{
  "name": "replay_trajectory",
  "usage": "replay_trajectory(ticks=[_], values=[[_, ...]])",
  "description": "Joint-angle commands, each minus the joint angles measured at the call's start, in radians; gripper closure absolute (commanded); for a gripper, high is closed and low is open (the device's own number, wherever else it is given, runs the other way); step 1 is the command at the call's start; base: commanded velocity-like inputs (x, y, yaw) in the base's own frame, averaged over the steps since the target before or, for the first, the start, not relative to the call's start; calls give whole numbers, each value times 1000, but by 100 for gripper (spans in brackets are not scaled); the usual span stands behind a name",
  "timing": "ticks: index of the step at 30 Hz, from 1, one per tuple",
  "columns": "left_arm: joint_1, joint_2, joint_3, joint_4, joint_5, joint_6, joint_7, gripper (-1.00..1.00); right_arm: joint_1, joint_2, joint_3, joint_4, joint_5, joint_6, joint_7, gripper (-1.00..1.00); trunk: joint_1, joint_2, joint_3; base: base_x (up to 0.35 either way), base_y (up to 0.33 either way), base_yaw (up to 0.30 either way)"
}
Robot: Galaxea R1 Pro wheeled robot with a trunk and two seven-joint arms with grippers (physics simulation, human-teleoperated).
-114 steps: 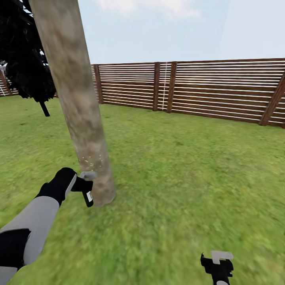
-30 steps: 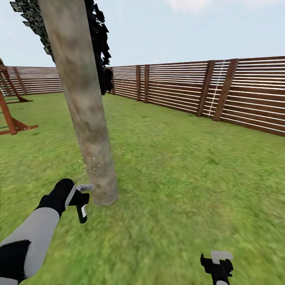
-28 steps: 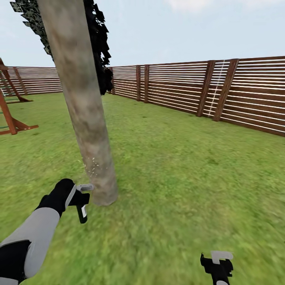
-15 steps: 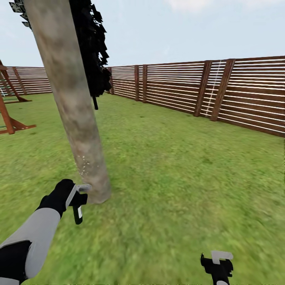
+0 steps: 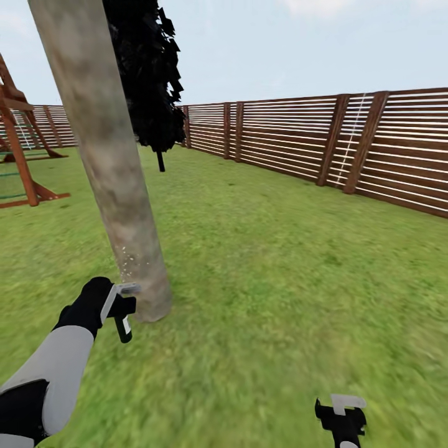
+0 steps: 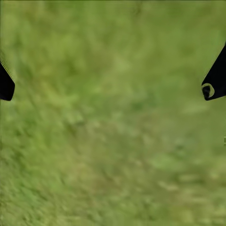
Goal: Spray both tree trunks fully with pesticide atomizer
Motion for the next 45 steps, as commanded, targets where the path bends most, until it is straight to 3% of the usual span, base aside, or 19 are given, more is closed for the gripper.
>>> replay_trajectory(ticks=[1,9,27,36,45], values=[[-1,-3,3,-2,-14,4,-9,100,-1,0,-7,2,11,-3,-3,-100,0,0,-1,157,-265,275],[-1,-20,3,-1,-17,4,-7,100,-1,0,-7,2,11,-3,-3,-100,0,0,-1,153,-264,178],[-1,-20,3,8,-19,2,-7,100,-1,1,-7,2,11,-3,-4,-100,0,0,-1,116,-264,42],[14,12,9,10,-21,1,-7,100,-1,1,-7,2,11,-3,-4,-100,0,0,-1,168,-222,272],[33,11,4,8,-21,1,-7,100,-1,1,-7,2,11,-3,-3,-100,0,0,-1,66,-14,277]])
